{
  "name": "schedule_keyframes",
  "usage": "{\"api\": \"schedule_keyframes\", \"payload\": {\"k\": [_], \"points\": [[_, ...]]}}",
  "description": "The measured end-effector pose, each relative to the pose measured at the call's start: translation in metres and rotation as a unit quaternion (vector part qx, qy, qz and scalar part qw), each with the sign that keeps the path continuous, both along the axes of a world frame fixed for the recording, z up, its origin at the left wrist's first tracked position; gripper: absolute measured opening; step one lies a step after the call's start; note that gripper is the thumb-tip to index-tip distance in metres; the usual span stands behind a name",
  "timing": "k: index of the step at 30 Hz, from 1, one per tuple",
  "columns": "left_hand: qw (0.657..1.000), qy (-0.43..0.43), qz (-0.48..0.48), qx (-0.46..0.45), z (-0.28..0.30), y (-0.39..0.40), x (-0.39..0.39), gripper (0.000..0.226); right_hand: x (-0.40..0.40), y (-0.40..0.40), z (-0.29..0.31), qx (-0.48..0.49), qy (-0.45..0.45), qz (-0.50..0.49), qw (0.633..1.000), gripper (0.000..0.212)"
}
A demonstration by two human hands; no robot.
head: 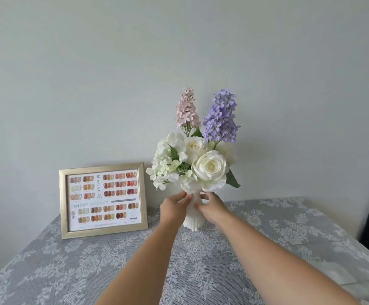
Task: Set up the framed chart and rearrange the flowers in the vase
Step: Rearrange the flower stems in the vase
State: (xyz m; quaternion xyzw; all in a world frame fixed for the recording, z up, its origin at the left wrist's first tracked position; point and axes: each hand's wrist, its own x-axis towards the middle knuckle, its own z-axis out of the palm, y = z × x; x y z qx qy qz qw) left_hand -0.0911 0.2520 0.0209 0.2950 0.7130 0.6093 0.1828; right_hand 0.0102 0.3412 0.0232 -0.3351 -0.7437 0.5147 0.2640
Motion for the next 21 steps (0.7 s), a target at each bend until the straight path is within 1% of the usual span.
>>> {"api": "schedule_keyframes", "payload": {"k": [5,9,13,15,17,21], "points": [[1.0,-0.001,-0.004,-0.008,-0.015,0.01,-0.012,0.032,-0.011,0.01,-0.017,-0.004,-0.018,-0.009,1.0,0.049],[1.0,0.001,-0.005,-0.016,-0.023,0.016,-0.02,0.039,-0.018,0.014,-0.024,0.004,0.001,-0.007,1.0,0.045],[1.0,0.013,0.002,-0.024,-0.023,0.024,-0.025,0.047,-0.024,0.018,-0.023,0.0,0.009,-0.003,1.0,0.051],[0.999,0.026,0.014,-0.029,-0.023,0.03,-0.026,0.047,-0.027,0.021,-0.024,0.018,0.002,-0.006,1.0,0.053],[0.999,0.017,0.017,-0.024,-0.025,0.034,-0.026,0.046,-0.03,0.024,-0.027,0.029,-0.003,-0.006,1.0,0.056],[0.999,0.026,0.033,-0.025,-0.024,0.041,-0.026,0.045,-0.034,0.03,-0.027,0.027,-0.005,-0.005,1.0,0.062]]}}
